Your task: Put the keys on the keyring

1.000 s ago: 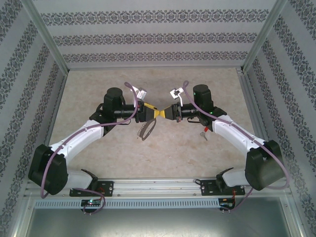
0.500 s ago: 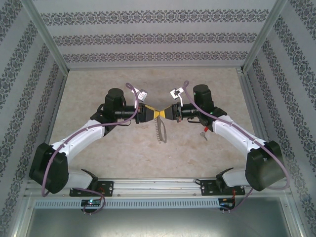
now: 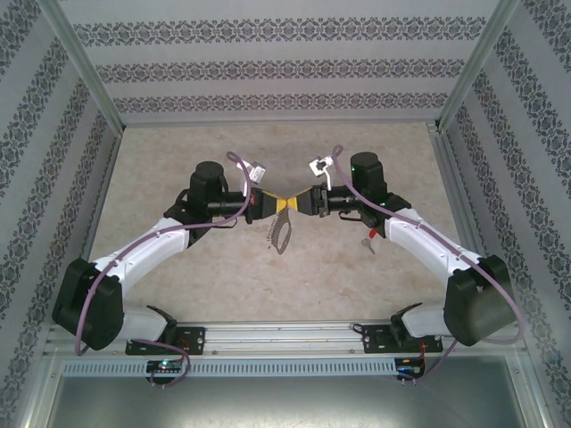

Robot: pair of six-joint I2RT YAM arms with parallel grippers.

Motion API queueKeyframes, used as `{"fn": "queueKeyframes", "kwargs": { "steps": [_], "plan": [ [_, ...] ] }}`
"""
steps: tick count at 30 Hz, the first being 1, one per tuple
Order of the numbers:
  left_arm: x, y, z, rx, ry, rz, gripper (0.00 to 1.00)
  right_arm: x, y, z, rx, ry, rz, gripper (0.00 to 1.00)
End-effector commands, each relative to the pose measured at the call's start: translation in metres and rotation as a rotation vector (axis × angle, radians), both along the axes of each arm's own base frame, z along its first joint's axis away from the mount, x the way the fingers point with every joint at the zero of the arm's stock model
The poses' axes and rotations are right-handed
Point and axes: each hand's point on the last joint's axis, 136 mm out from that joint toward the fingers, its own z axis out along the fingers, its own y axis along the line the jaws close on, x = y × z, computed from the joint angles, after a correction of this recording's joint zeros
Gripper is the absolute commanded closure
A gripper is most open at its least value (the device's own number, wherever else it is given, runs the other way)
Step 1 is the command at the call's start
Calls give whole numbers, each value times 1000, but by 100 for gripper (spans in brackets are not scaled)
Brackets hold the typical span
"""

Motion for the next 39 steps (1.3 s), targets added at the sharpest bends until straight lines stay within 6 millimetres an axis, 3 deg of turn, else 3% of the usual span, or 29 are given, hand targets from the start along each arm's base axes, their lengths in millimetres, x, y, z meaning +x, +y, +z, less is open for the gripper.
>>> {"fn": "queueKeyframes", "kwargs": {
  "steps": [1, 4, 8, 19, 28, 39],
  "plan": [
    [-4, 0, 18, -13, -108, 9, 100, 16, -25, 22, 23, -91, -137, 66],
    [-2, 3, 20, -11, -143, 34, 100, 22, -47, 32, 34, -115, -244, 64],
    [3, 8, 24, -20, -228, 84, 100, 21, -53, 34, 22, -137, -302, 63],
    [5, 24, 49, -97, -564, 194, 100, 9, -14, 11, -56, -206, -235, 61],
    [-3, 12, 54, -138, -562, 98, 100, 5, 8, 5, -45, -220, -145, 62],
    [-4, 4, 52, -170, -496, 42, 100, -5, 12, 22, -3, -247, -120, 67]
  ]
}}
